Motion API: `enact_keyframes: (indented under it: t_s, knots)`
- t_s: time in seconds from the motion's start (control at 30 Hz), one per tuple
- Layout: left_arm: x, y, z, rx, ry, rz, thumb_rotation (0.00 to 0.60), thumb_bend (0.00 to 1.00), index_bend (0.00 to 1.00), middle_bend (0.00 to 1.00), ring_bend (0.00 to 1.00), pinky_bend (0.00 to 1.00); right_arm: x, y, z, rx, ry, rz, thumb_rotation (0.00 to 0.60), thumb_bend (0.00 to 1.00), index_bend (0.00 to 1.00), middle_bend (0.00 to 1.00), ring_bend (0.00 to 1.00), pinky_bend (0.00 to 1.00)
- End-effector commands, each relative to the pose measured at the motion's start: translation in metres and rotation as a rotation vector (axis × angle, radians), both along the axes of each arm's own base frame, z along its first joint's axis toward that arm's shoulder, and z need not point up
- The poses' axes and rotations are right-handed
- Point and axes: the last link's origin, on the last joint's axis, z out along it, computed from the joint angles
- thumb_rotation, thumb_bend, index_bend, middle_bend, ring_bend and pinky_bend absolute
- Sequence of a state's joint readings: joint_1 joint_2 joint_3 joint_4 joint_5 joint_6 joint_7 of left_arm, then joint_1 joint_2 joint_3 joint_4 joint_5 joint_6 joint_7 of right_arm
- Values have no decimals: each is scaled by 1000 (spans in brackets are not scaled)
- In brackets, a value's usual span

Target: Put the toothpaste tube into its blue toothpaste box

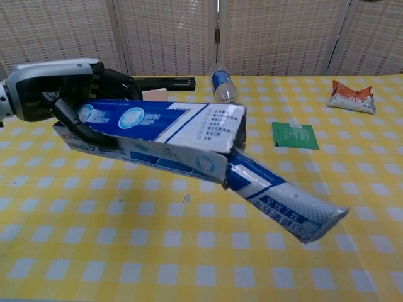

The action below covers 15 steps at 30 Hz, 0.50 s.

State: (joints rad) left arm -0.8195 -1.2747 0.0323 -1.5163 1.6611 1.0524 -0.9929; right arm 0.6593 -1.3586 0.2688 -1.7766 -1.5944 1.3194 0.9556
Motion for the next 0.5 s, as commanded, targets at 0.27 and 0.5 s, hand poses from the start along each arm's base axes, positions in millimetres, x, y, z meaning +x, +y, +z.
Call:
enact_keyframes:
  t_s: [0.27,0.5]
  knots:
    - [0,4,7,-51,-117,52,600,150,518,561,430,18,-10,-3,11,0,-39,-23,600,358,0,0,0,0]
    - [-4,2,11,-215,-248,190,600,151,514,561,435,35,-17,-3,21,-21,-60,-32,600,358,0,0,0,0]
